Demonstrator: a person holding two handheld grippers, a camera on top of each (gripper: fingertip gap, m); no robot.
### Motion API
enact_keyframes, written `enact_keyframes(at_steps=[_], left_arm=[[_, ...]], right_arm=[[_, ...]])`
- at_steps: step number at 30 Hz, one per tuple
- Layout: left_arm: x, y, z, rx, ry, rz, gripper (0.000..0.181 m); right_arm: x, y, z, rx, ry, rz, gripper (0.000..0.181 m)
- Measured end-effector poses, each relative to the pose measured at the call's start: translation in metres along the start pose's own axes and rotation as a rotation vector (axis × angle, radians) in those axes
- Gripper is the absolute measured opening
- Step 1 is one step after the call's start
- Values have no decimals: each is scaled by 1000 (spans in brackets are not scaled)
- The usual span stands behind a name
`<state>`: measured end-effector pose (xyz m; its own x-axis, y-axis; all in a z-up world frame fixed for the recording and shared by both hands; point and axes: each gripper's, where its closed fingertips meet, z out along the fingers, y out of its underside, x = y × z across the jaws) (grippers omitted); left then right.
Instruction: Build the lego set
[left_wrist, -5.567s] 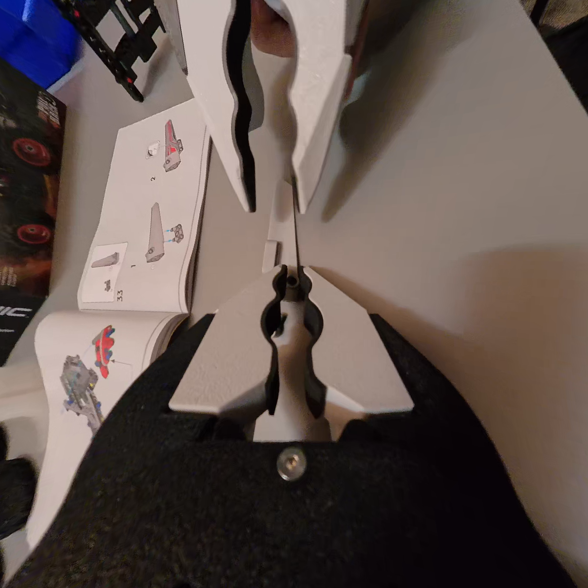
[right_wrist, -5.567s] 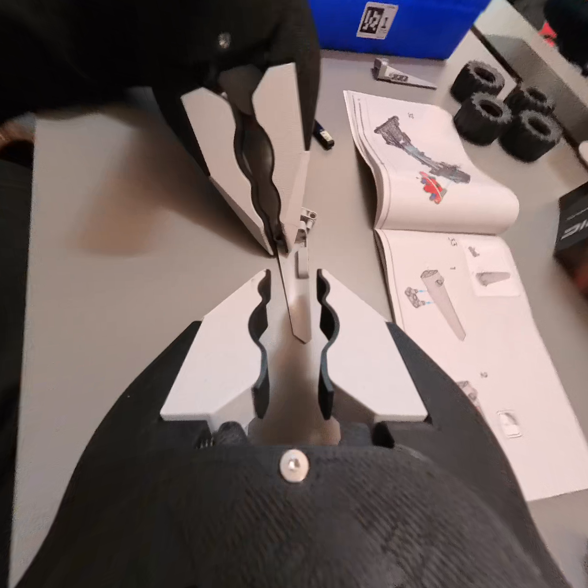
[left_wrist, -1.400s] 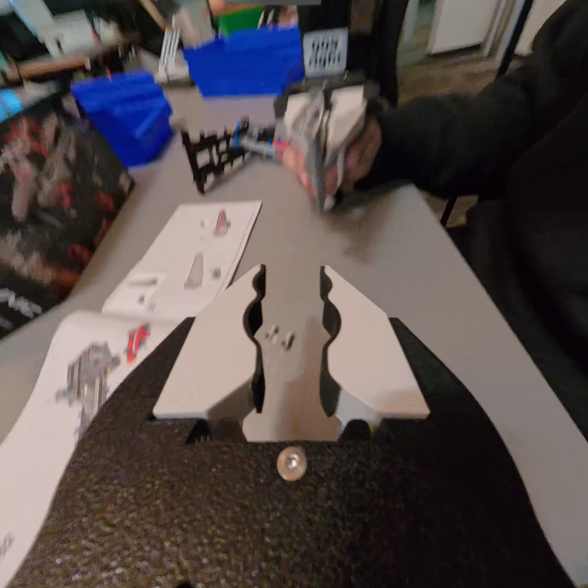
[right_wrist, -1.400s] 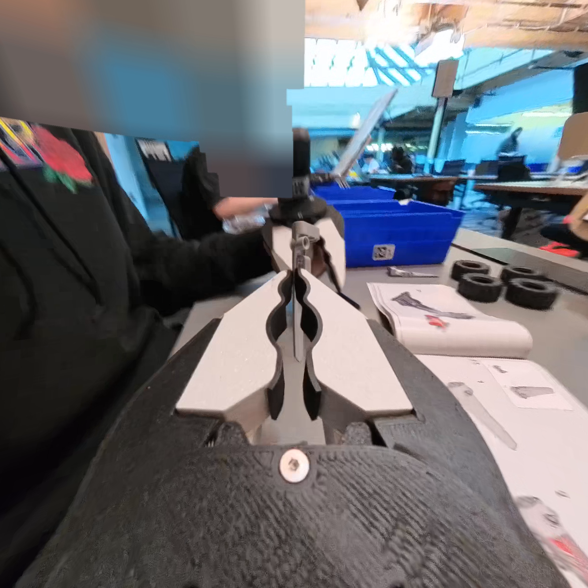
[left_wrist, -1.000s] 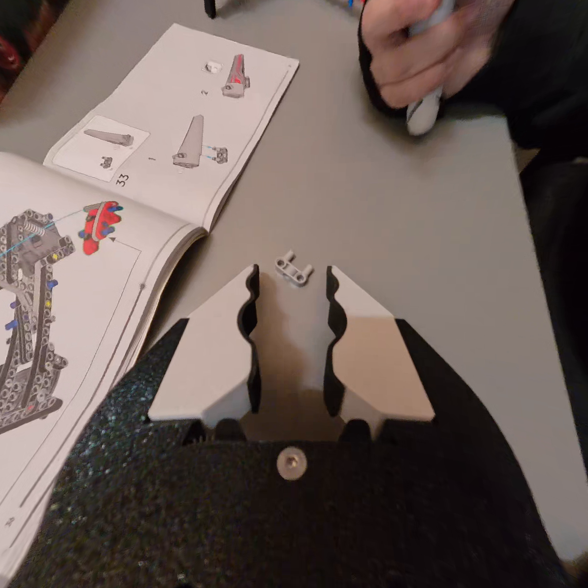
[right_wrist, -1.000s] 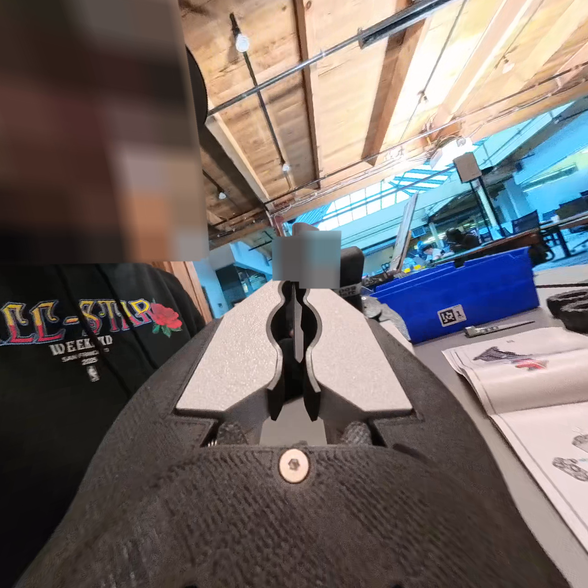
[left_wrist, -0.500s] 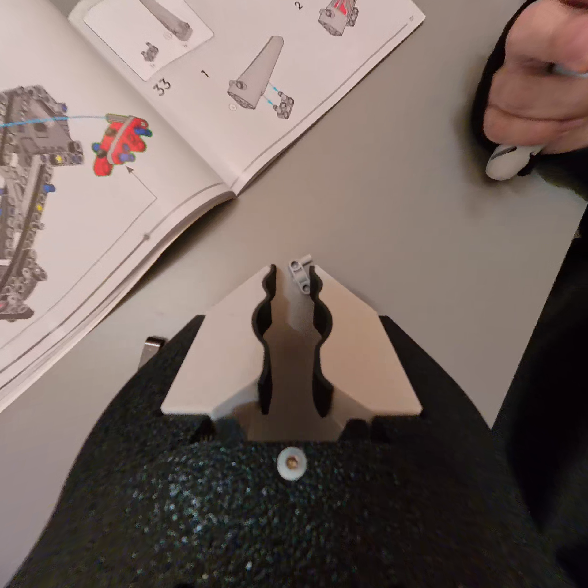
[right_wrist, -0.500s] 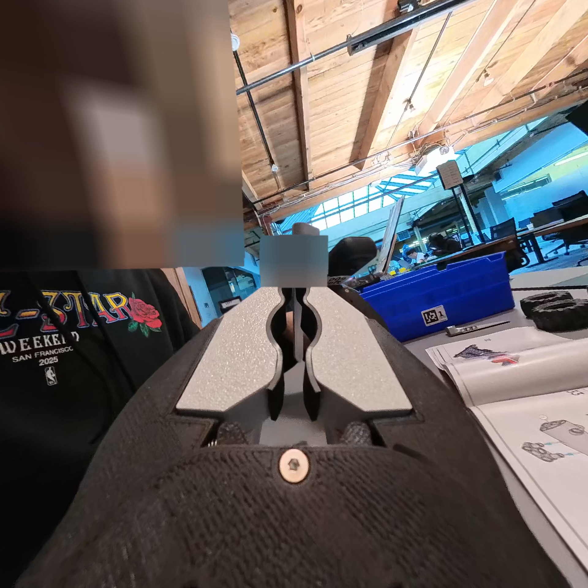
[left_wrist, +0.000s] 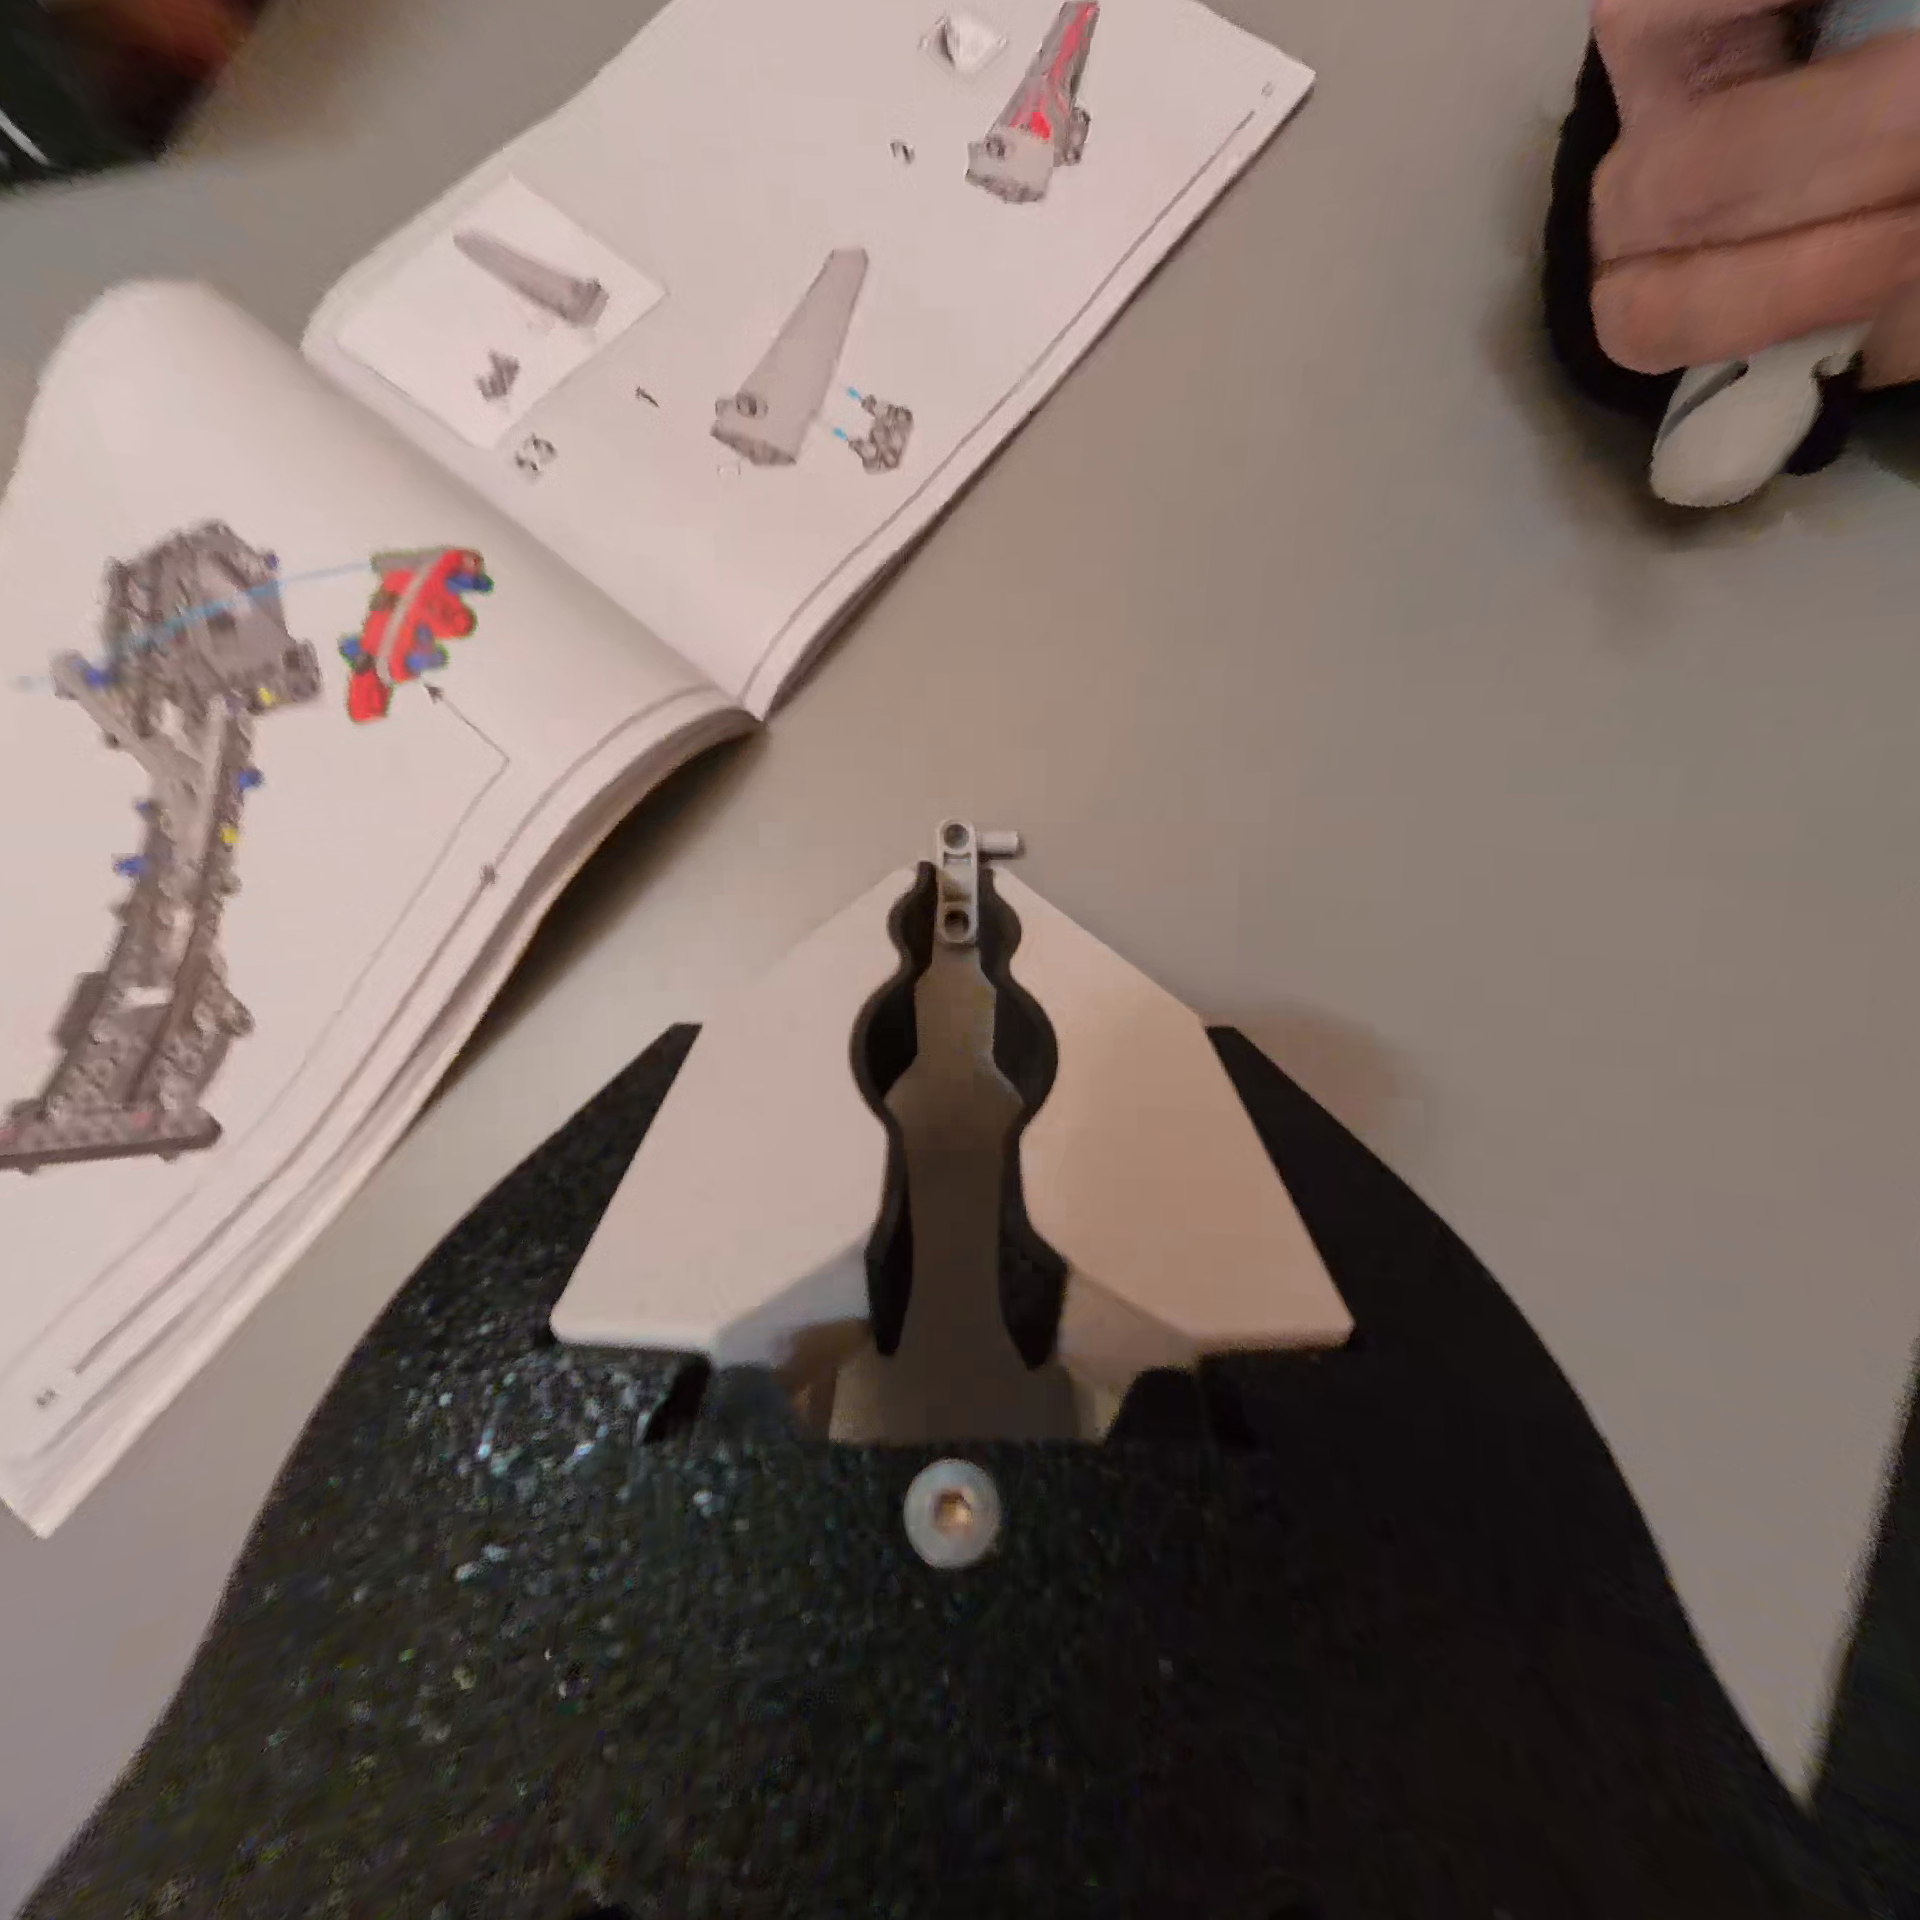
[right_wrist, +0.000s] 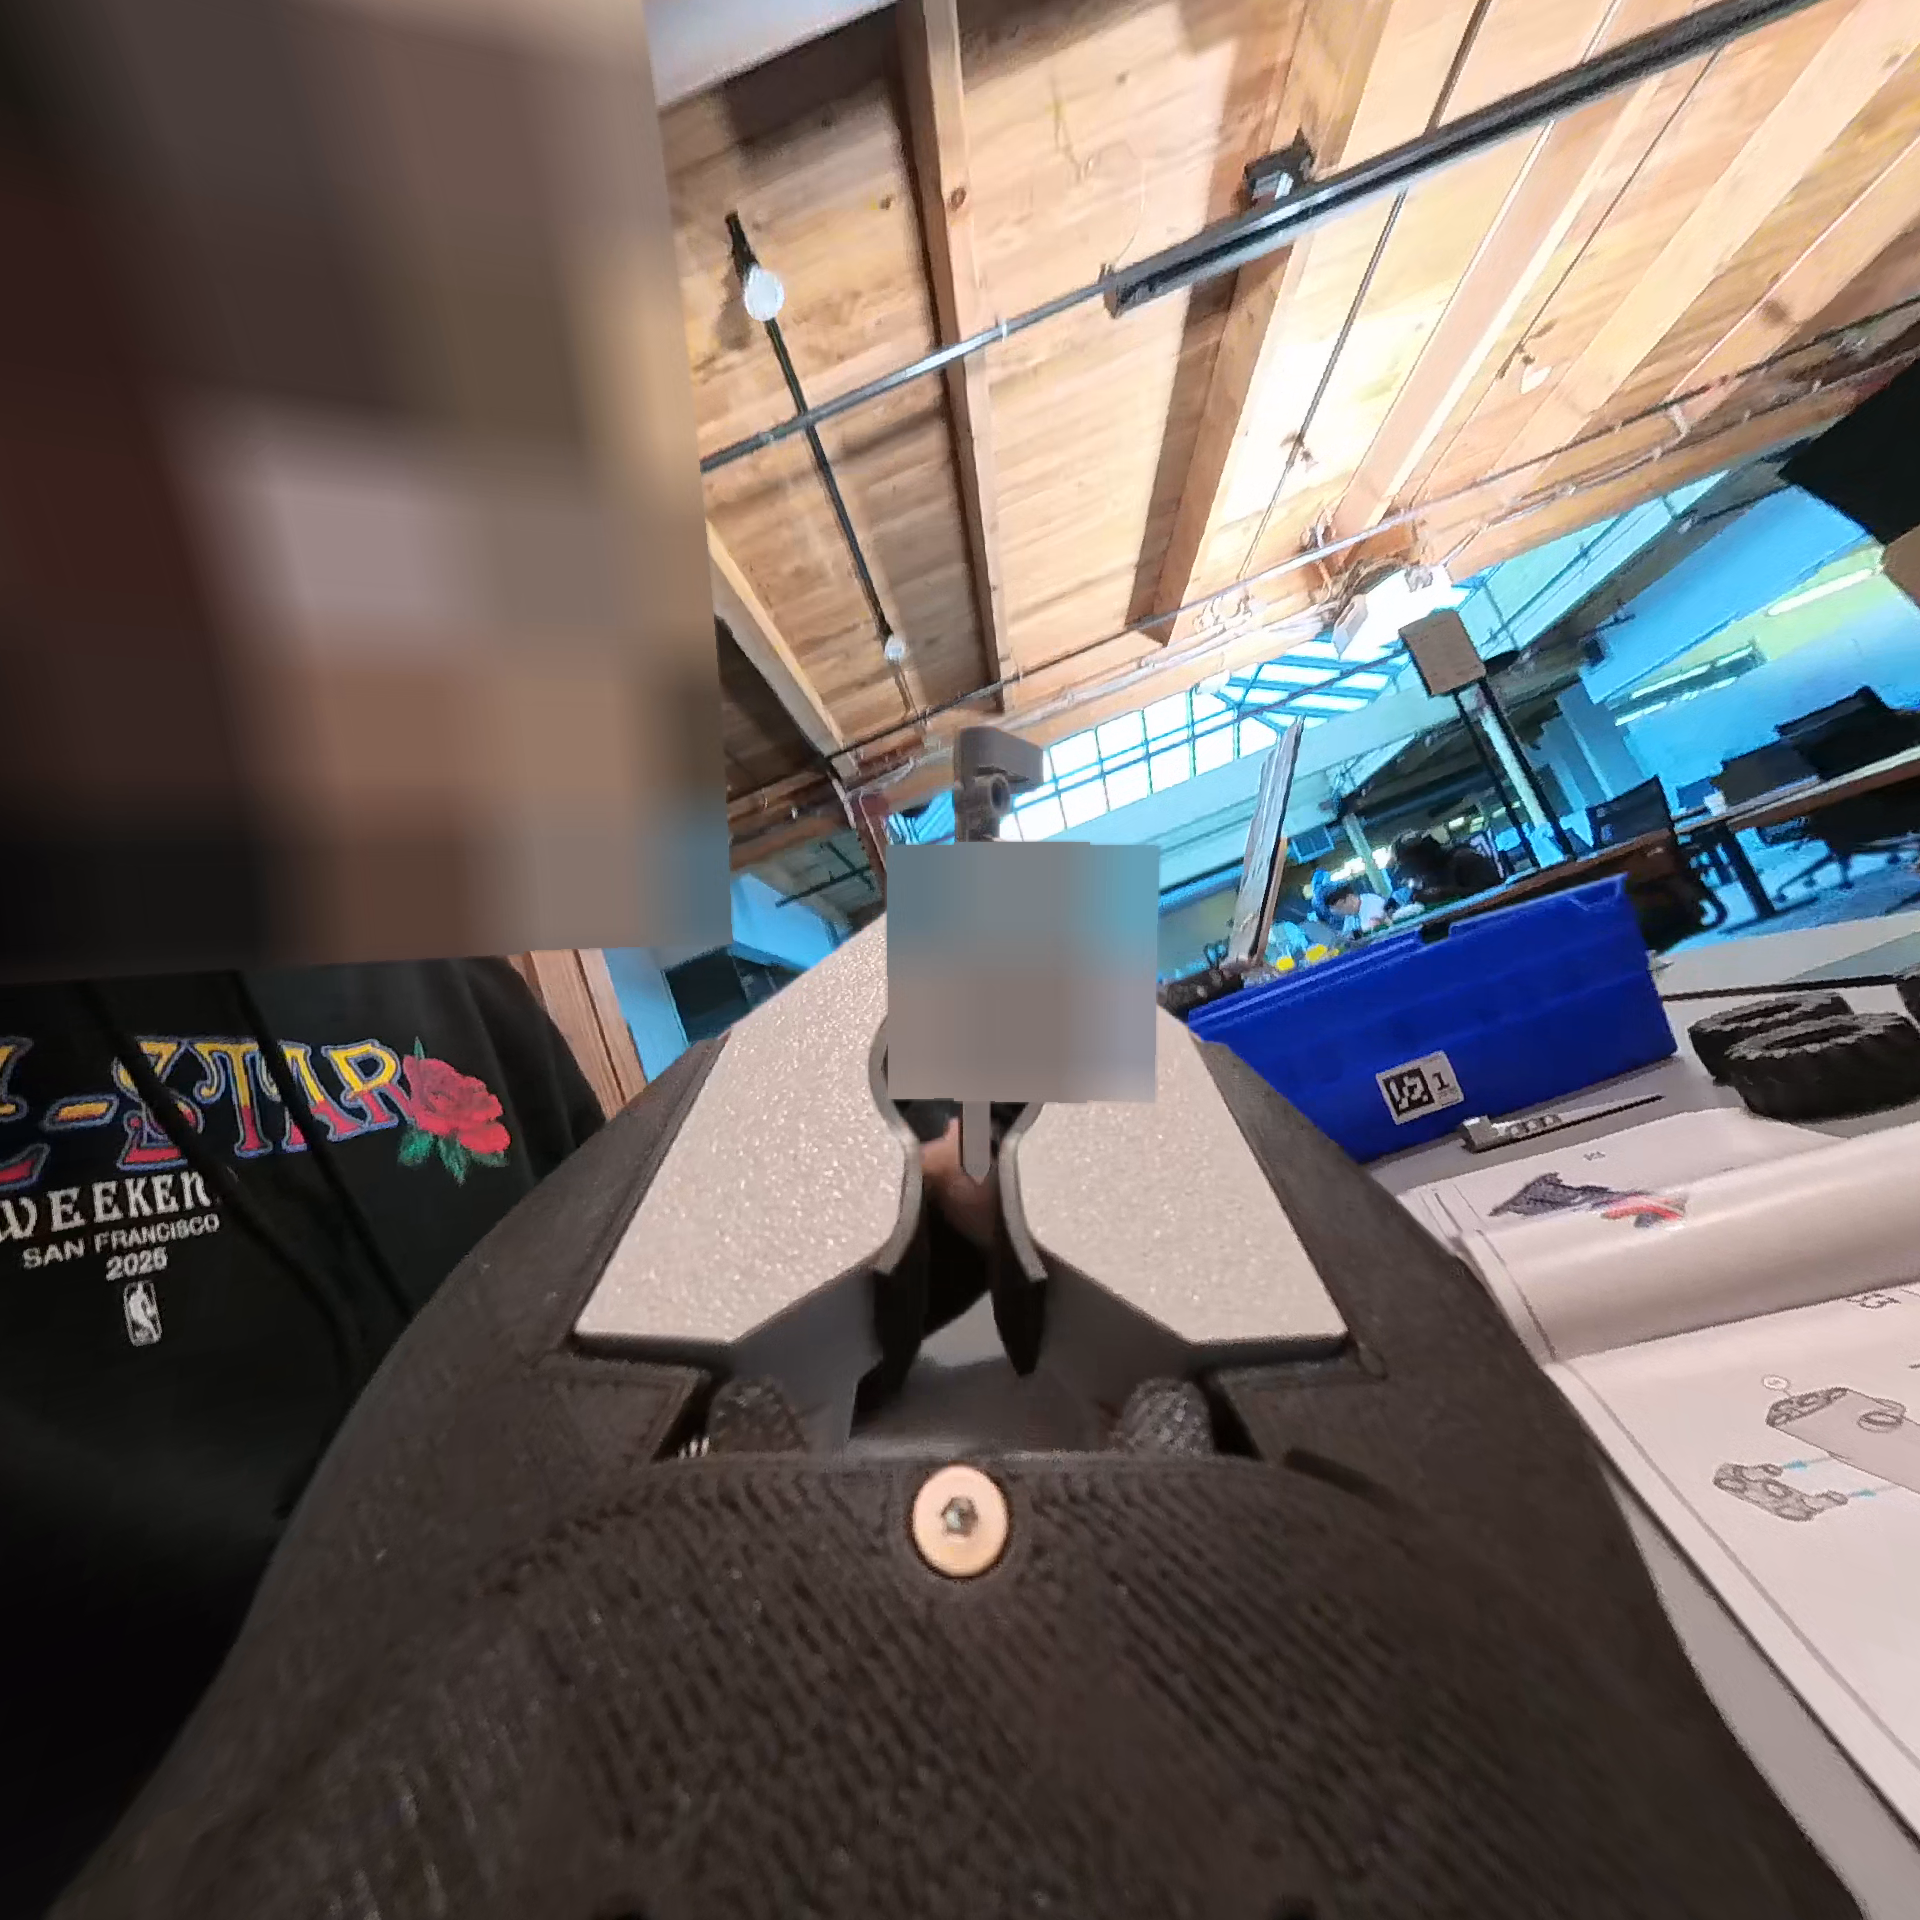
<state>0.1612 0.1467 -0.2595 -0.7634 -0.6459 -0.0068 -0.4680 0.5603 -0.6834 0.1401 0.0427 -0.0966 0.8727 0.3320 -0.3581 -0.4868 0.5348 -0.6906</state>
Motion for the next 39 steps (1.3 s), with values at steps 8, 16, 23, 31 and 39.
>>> enact_keyframes(at_steps=[8,16,23,31,39], left_arm=[[19,-126,-70,775,-281,31,5],[50,-153,-91,960,-128,-62,5],[45,-154,-105,1028,-106,-123,4],[52,-153,-99,985,-183,-50,5],[56,-155,-101,981,-251,7,5]], right_arm=[[2,-26,-4,286,6,23,0],[-9,-10,16,240,-59,-28,0],[-8,-5,21,192,-37,-93,0],[-7,0,25,155,-26,-131,0],[-7,0,24,160,-14,-142,0]])
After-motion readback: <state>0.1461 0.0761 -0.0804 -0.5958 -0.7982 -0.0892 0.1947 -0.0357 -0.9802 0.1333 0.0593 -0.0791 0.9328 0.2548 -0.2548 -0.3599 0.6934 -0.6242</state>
